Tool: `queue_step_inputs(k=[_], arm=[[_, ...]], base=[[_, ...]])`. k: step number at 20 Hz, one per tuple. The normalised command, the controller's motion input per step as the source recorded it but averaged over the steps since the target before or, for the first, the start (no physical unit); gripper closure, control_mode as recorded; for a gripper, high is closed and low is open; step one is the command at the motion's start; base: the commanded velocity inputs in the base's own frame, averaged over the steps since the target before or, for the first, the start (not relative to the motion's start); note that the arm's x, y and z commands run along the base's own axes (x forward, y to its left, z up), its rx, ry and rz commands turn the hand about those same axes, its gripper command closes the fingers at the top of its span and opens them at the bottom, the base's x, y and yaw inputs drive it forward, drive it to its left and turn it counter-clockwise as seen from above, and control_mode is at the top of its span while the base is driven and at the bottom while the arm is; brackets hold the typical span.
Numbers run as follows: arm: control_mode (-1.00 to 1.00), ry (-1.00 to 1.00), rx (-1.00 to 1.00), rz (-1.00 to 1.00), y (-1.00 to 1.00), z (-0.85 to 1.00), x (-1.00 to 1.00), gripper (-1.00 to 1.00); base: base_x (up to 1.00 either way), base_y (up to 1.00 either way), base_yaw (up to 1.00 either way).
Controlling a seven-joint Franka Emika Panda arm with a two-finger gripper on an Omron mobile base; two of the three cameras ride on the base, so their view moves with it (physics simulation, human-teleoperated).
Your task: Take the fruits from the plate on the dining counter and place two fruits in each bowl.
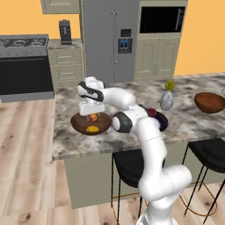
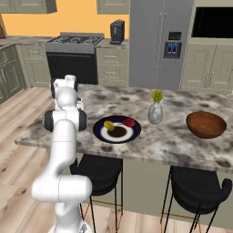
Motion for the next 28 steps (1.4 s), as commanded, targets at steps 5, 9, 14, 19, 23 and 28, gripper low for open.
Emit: queue_step_inputs(k=[5, 9, 14, 19, 23, 28], arm=[[-1.00, 0.00, 0.00, 0.00, 0.00, 0.00, -0.34, -1.00], [-1.00, -0.05, 0.00, 0.00, -0.04, 0.02, -0.65, -1.00], [-1.00, -0.03, 0.00, 0.00, -0.66, 0.50, -0.47, -1.00], [-1.00, 0.00, 0.03, 0.00, -1.00, 0.48, -0.26, -1.00], [-1.00, 0.00, 0.14, 0.05, -1.00, 0.10, -0.01, -1.00], [-1.00, -0.21, 0.16, 0.15, -1.00, -0.30, -0.82, -1.00]], base=[[0.00, 0.00, 0.00], [0.00, 0.00, 0.00], [0.00, 0.00, 0.00], [0.00, 0.00, 0.00], [0.00, 0.00, 0.00], [0.00, 0.00, 0.00]])
